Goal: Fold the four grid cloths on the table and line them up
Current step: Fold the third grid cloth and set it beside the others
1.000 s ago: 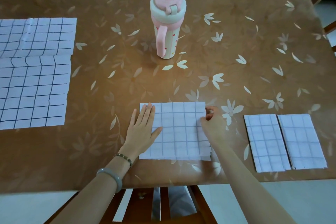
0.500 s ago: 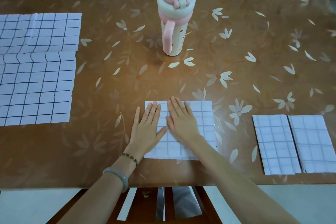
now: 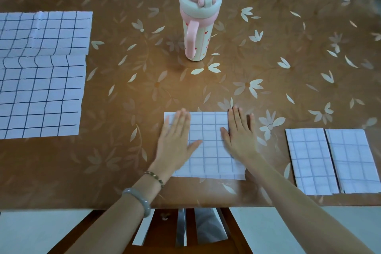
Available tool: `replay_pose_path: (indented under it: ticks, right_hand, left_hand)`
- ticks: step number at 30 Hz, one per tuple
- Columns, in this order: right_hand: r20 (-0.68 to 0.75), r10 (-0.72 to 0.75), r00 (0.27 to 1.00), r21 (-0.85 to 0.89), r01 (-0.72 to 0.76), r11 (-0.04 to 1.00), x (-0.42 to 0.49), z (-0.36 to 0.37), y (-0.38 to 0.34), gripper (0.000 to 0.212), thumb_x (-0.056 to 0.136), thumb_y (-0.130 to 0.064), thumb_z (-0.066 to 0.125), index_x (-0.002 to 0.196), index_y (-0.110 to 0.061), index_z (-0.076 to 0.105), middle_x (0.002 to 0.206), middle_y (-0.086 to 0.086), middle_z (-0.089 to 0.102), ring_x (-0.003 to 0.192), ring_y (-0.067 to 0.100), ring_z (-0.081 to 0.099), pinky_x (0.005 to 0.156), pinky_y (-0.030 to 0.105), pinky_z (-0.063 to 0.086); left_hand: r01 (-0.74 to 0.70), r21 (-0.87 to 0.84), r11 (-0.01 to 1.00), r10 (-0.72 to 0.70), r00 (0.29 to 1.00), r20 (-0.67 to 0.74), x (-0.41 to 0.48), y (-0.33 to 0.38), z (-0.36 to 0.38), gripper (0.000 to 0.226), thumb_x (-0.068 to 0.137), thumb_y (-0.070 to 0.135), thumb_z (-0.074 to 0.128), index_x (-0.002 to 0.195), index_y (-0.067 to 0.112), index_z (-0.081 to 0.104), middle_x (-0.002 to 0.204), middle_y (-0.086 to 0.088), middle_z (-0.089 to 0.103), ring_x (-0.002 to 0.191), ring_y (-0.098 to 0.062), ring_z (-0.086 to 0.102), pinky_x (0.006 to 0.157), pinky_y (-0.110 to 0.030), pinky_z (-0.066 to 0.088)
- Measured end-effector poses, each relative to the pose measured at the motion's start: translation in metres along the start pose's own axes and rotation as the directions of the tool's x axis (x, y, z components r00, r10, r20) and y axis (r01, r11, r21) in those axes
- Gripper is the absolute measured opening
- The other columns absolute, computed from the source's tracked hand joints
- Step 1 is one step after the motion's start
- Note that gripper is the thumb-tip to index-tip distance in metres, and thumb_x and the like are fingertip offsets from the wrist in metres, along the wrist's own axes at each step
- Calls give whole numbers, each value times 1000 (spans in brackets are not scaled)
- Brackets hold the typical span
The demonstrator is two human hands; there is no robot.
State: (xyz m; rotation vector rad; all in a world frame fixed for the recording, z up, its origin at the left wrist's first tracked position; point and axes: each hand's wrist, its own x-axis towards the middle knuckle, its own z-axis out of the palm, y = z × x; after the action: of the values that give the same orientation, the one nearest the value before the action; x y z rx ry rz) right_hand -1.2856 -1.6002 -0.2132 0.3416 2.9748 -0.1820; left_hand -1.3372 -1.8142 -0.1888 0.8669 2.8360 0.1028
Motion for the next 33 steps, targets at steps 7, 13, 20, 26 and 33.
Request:
replay_pose_path:
  ticks: [7,13,20,26,33]
  right_hand:
    - [-55,-14,998,-39,12,999,0,2,1,63,95,-41,25,142,0,38,150,16,35,141,26,29,116,44,1]
    - [-46,-20,999,-65,17,998,0,2,2,64,96,-41,22,143,0,35,150,16,33,141,26,29,116,43,-6]
    - [-35,-17,999,-91,14,996,2,4,0,67,95,-44,20,144,0,31,152,18,29,143,29,23,115,47,-7]
    - [-136,-39,990,-109,24,994,1,1,-2,59,90,-38,36,141,-8,42,148,22,35,138,33,24,113,57,9]
    - [-216,-55,975,-114,30,993,6,-4,-10,58,83,-31,42,139,-17,45,138,18,46,133,33,32,112,57,16]
  left_hand:
    - [17,-44,999,-12,994,105,-5,28,26,81,95,65,5,152,8,13,160,-8,12,149,-21,6,118,-49,11]
    - [119,-12,993,-117,987,108,-23,-15,21,76,96,62,16,152,11,23,158,-4,16,147,-20,15,117,-49,9]
    - [298,-34,954,-296,953,63,-47,-44,3,81,96,62,23,151,4,20,158,-14,21,147,-28,17,119,-44,13]
    - [488,-433,758,-506,859,80,-35,0,-19,71,91,42,58,144,6,30,144,-11,38,129,-26,35,106,-36,35]
    - [653,-608,452,-655,705,271,-20,2,-30,74,79,26,76,138,11,33,124,-8,54,113,-30,55,92,-44,48]
